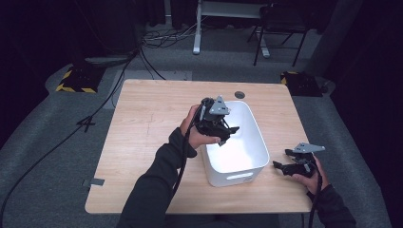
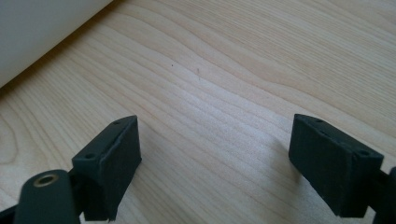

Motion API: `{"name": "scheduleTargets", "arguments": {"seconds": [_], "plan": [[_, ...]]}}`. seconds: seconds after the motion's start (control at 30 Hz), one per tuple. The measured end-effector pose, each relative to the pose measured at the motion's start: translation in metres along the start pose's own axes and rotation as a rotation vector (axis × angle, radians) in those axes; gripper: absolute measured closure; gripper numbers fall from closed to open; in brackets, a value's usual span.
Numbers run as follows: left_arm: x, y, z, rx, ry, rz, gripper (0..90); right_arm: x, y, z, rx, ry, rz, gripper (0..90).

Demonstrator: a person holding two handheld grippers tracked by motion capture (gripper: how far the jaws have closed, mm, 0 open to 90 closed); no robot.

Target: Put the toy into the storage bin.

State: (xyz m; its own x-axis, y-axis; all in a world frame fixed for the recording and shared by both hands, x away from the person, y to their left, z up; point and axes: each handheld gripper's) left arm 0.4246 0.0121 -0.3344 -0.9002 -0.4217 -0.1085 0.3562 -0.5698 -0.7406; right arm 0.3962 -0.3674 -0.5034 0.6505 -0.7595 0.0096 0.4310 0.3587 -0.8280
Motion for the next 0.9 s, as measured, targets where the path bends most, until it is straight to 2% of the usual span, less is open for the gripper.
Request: {"name": "scheduleTargets", "arguments": {"seconds": [0.3,0.37,0.5,0.6,0.7,0.8,0.9], "plan": [[0.001,0.009,-0.003,-0.067,0.021,-0.023,24.2,0.0,0.0,0.0,0.0,-0.005,0.0,16.8],[0.001,0.011,-0.004,-0.086,0.042,-0.021,24.2,0.0,0.0,0.0,0.0,-0.004,0.0,16.8],[0.001,0.013,-0.006,-0.112,0.052,-0.027,24.2,0.0,0.0,0.0,0.0,-0.004,0.0,16.8],[0.001,0.013,-0.009,-0.126,0.047,-0.027,24.2,0.0,0.0,0.0,0.0,-0.004,0.0,16.8],[0.001,0.013,-0.012,-0.164,0.061,-0.027,24.2,0.0,0.0,0.0,0.002,-0.004,0.001,16.8],[-0.002,0.011,-0.019,-0.193,0.051,-0.025,24.2,0.0,0.0,0.0,0.002,-0.004,0.001,16.8],[-0.004,0.01,-0.021,-0.204,0.057,-0.024,24.2,0.0,0.0,0.0,0.002,-0.004,0.001,16.8]]}}
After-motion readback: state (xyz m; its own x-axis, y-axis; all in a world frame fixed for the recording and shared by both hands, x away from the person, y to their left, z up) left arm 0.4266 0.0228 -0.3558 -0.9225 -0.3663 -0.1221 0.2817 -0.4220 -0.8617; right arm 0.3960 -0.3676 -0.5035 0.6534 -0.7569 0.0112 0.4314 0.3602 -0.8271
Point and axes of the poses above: each handheld gripper's, and its own axes: y roughly forward along the jaws, z roughly out of its top, x roughly to its right, and after that the axes turned 14 degrees about -x, right-handed
